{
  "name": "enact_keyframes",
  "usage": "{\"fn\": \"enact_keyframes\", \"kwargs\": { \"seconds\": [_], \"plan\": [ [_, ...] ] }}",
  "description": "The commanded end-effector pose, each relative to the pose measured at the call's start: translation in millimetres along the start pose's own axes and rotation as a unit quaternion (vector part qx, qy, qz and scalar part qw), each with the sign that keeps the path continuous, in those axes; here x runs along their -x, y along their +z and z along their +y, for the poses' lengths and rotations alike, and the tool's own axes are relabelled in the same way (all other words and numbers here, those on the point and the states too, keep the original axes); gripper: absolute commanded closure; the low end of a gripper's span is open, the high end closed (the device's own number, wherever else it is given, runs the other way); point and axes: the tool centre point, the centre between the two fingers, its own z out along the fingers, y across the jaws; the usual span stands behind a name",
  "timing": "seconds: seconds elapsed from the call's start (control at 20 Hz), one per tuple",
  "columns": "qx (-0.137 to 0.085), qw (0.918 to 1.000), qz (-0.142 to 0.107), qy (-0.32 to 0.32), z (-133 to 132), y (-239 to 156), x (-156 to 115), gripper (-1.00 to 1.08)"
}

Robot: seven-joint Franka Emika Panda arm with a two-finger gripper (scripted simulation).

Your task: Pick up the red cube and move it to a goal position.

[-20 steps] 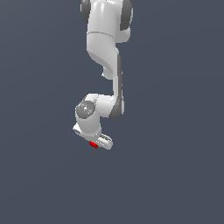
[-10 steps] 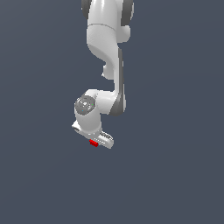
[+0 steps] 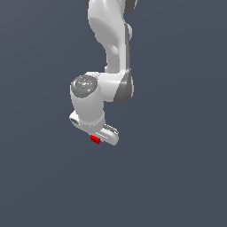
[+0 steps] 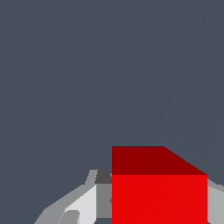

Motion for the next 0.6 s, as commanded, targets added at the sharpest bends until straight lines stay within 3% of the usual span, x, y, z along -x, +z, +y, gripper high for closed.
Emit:
{"fn": "enact_keyframes", "kwargs": {
  "seconds": [0.0, 0.55],
  "plan": [
    [0.0, 1.0, 0.0, 0.0, -5.4, -29.1, -1.6, 1.08],
    [0.0, 1.0, 0.001, 0.0, -26.5, -132.0, -10.1, 1.08]
  ]
}}
